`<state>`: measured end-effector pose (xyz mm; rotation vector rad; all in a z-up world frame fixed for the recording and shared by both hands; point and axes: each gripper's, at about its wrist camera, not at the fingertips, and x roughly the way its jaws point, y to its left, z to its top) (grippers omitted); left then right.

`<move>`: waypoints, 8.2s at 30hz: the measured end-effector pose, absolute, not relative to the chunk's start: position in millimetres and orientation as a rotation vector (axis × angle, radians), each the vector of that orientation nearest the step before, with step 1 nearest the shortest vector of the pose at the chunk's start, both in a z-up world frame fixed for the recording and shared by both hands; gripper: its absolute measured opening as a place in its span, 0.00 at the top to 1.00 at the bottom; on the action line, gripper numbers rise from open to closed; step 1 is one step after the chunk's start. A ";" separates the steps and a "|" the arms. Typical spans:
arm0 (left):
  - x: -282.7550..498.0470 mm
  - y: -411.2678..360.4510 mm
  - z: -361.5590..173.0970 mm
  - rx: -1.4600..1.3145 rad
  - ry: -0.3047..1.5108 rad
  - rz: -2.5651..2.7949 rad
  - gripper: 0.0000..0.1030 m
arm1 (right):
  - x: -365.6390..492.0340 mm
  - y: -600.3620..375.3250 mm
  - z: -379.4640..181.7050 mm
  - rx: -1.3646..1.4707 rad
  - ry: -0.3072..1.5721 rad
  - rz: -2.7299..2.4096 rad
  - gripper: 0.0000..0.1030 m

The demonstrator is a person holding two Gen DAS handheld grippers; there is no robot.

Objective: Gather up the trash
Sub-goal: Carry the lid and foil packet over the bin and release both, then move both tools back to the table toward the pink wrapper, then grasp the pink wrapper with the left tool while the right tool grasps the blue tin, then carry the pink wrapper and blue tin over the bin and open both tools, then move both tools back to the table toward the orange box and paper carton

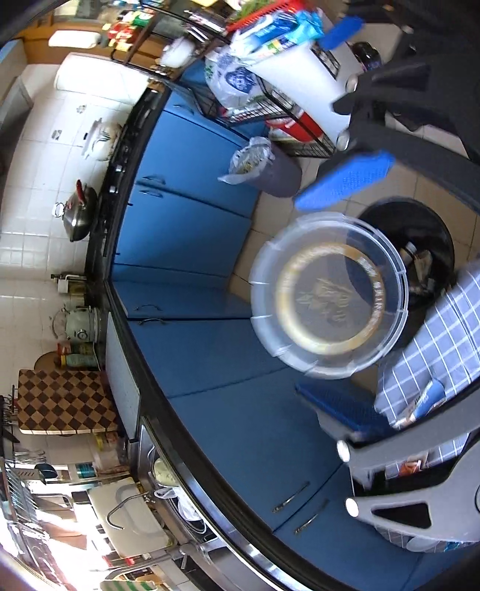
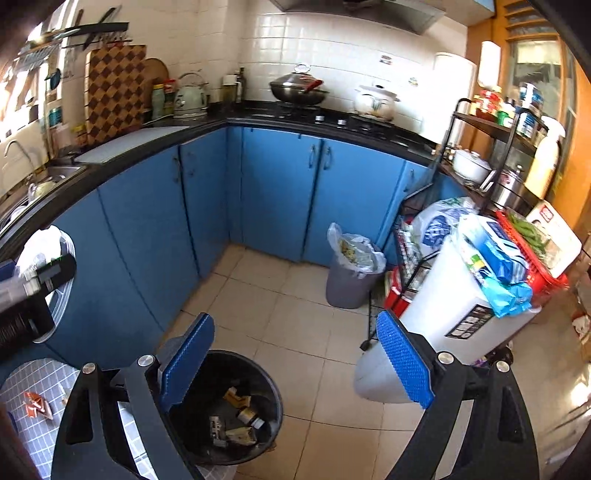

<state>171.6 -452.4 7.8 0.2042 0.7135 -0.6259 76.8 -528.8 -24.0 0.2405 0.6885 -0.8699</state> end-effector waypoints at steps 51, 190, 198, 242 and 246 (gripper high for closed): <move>57.9 51.3 -189.6 0.156 0.995 0.121 0.08 | 220.2 -72.4 -127.4 -0.100 0.936 0.011 0.15; 191.4 -429.3 -84.5 0.258 0.801 -0.580 0.14 | 138.8 -515.8 -121.8 0.280 0.857 -0.538 0.21; 193.0 -414.2 -85.0 0.267 0.805 -0.553 0.13 | 140.2 -509.1 -124.5 0.306 0.856 -0.533 0.20; 303.9 -173.2 -199.5 0.278 1.025 -0.441 0.13 | 224.1 -294.7 -182.6 0.235 0.972 -0.493 0.20; 310.6 -164.3 -200.3 0.269 1.029 -0.430 0.13 | 226.8 -291.4 -185.9 0.238 0.976 -0.490 0.20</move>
